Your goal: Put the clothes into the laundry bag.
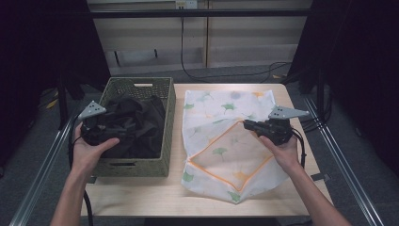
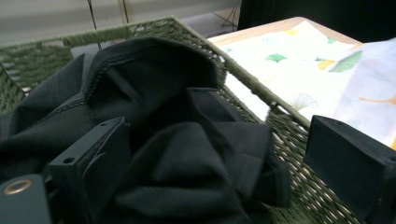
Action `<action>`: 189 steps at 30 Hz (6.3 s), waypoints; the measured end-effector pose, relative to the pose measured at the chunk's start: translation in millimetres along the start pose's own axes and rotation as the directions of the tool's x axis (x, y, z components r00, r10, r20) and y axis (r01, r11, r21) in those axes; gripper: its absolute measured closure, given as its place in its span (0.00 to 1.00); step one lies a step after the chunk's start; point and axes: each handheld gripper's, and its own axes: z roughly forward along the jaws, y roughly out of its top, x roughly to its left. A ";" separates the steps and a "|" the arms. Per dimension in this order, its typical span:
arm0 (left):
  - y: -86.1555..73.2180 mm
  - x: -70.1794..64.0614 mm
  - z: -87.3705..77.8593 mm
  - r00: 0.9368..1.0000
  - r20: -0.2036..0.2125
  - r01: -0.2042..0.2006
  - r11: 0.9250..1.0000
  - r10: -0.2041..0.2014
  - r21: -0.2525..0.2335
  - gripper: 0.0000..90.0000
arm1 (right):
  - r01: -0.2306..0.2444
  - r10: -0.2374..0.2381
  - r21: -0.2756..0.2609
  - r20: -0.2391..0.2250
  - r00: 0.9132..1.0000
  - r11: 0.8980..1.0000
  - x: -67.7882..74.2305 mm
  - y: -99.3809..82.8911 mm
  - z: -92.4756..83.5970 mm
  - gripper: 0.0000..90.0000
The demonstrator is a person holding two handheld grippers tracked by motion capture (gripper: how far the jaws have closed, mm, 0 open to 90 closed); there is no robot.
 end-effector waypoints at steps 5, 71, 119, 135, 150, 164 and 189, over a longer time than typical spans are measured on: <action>5.8 12.2 23.2 1.000 -0.013 0.003 0.997 -0.002 0.078 0.05 | 0.000 0.000 0.005 0.002 1.000 1.000 -0.9 -0.6 0.3 0.98; -20.0 9.7 136.2 0.947 -0.039 -0.187 0.644 0.320 0.741 0.37 | 0.007 -0.006 0.028 -0.007 1.000 1.000 -5.5 -4.9 4.3 0.98; -13.3 36.4 108.8 0.988 -0.024 -0.104 0.781 0.150 0.616 0.00 | -0.014 0.014 0.025 0.010 1.000 1.000 -8.8 -5.7 2.5 0.98; -27.7 27.7 136.9 0.983 -0.003 -0.123 0.671 0.183 0.731 0.11 | -0.012 0.012 0.039 -0.001 1.000 0.999 -7.0 -7.7 6.7 0.98; -7.9 24.1 114.8 0.961 -0.147 -0.088 0.767 0.232 0.635 0.66 | -0.014 0.014 0.033 0.005 1.000 0.999 -9.5 -6.9 4.1 0.98; 4.3 40.6 58.9 0.986 -0.164 0.022 0.961 0.024 0.276 0.67 | -0.024 0.024 0.028 0.013 1.000 0.999 -10.2 -6.2 2.7 0.98; 27.0 36.4 2.4 0.992 -0.100 0.075 0.995 -0.081 -0.067 0.67 | -0.026 0.026 0.025 0.011 1.000 0.999 -10.7 -6.6 3.1 0.98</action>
